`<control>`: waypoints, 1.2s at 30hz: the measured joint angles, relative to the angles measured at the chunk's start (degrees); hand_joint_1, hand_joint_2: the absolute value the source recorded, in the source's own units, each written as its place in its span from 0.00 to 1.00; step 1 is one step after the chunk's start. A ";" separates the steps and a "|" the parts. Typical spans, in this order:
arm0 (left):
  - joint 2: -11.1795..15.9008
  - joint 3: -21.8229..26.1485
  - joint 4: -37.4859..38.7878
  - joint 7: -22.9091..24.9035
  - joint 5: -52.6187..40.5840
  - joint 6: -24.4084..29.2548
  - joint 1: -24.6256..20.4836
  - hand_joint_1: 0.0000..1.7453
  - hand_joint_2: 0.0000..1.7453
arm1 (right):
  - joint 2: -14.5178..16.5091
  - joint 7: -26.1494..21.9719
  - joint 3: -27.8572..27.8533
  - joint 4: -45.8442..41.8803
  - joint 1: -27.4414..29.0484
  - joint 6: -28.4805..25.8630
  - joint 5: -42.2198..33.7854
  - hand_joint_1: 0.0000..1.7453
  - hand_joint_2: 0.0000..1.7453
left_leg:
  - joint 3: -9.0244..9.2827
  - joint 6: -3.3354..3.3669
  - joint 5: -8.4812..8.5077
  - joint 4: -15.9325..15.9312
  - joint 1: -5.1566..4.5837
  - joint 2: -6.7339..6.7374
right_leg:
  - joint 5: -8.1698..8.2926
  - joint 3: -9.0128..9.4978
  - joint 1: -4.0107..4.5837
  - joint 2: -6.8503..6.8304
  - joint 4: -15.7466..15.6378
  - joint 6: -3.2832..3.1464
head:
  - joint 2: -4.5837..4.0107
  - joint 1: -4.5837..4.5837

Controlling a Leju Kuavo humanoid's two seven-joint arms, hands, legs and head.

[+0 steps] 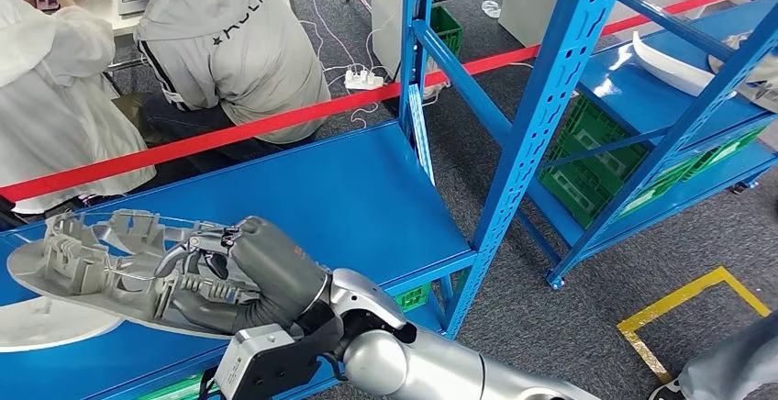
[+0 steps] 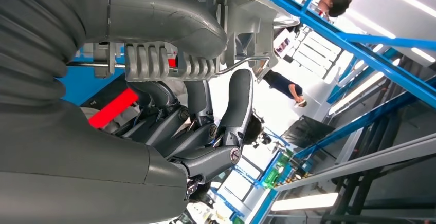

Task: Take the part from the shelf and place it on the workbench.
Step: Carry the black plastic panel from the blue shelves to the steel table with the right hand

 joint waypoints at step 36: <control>-0.85 0.94 -0.22 0.68 1.07 -0.64 0.01 0.00 1.00 | -0.88 0.69 -0.01 -0.50 0.41 -0.12 0.71 1.00 1.00 | 0.00 0.00 0.00 0.00 0.00 0.02 | 0.00 -0.01 0.00 0.00 0.00 0.00 | 0.00 0.00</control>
